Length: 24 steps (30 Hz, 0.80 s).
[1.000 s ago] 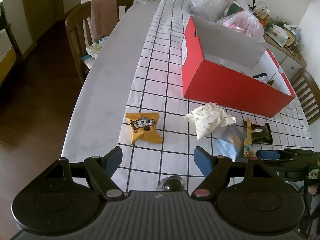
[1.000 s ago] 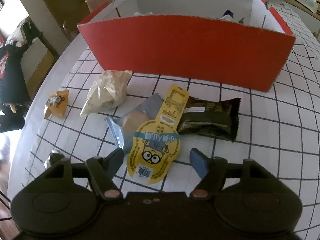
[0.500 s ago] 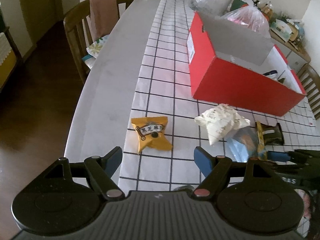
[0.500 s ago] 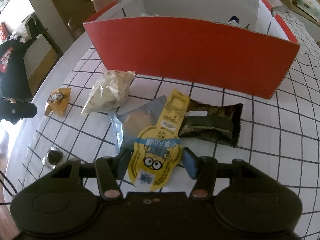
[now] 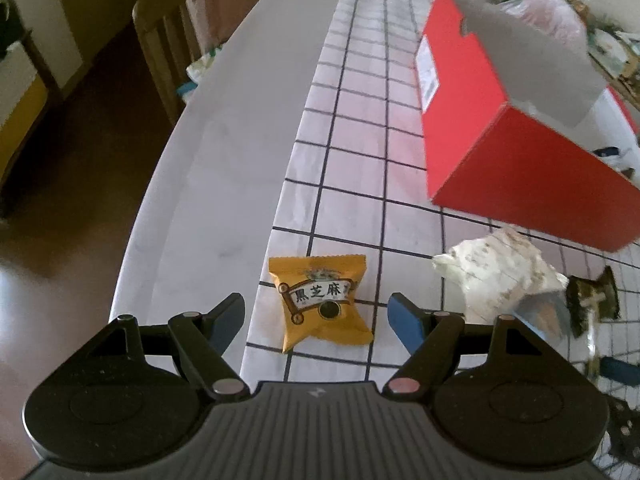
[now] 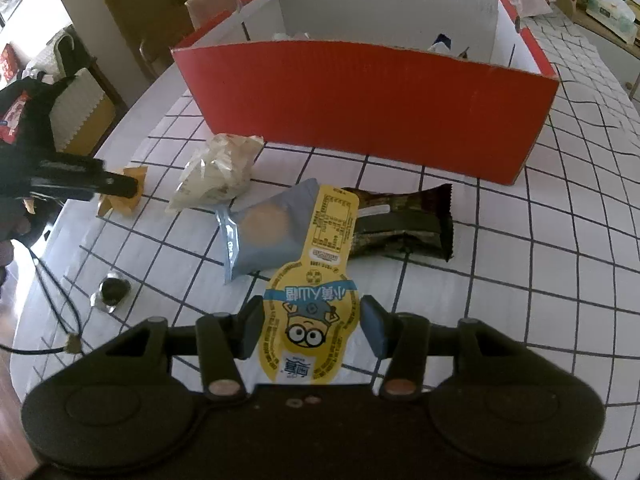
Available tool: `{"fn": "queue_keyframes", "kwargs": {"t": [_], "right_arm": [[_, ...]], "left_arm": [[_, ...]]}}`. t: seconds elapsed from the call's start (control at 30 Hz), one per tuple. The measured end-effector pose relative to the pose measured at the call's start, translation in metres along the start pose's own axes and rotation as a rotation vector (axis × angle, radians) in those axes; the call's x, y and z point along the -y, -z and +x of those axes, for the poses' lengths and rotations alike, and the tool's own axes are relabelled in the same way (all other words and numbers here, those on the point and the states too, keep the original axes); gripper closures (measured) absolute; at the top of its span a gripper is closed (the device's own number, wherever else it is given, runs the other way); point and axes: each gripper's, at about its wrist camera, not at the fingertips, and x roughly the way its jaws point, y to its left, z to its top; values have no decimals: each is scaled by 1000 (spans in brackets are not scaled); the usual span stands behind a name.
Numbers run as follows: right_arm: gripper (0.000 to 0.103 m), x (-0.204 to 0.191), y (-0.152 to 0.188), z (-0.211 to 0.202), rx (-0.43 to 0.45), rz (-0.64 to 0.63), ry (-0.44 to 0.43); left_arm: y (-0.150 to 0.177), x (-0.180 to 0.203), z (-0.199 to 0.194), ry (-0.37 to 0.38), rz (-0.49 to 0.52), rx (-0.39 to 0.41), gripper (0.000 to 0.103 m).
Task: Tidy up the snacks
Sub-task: 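Grasp the orange sesame snack with the left gripper while the right grasps the yellow Minion package, then carry the sesame snack and Minion package over the red box with both grippers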
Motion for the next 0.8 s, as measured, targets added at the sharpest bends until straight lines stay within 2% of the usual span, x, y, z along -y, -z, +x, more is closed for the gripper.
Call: {"fn": "queue_keyframes", "kwargs": {"t": [0.13,0.2,0.3,0.47,0.53,0.8], "right_arm": [[53,1,-2,-4,6,2,-5],[53,1,-2,-6,8,1,-5],[53,1,-3,-7,10,-2,-7],[53,0,-2,-8,12,-6,-4],[53,0,-2,-8,11,-6,-2],[53,0,-1,-14,22,-9,7]], "left_arm": [[-5,-2,9,-12,-42,-19,26],[-5,0,9,-21,-39,-14,30],[-6,4,9,-45,-16,-9,40],[-5,9,6,-64,3,-5,64],[-3,11,5,-66,13,1,68],[2,6,-4,-39,-10,11,70]]}}
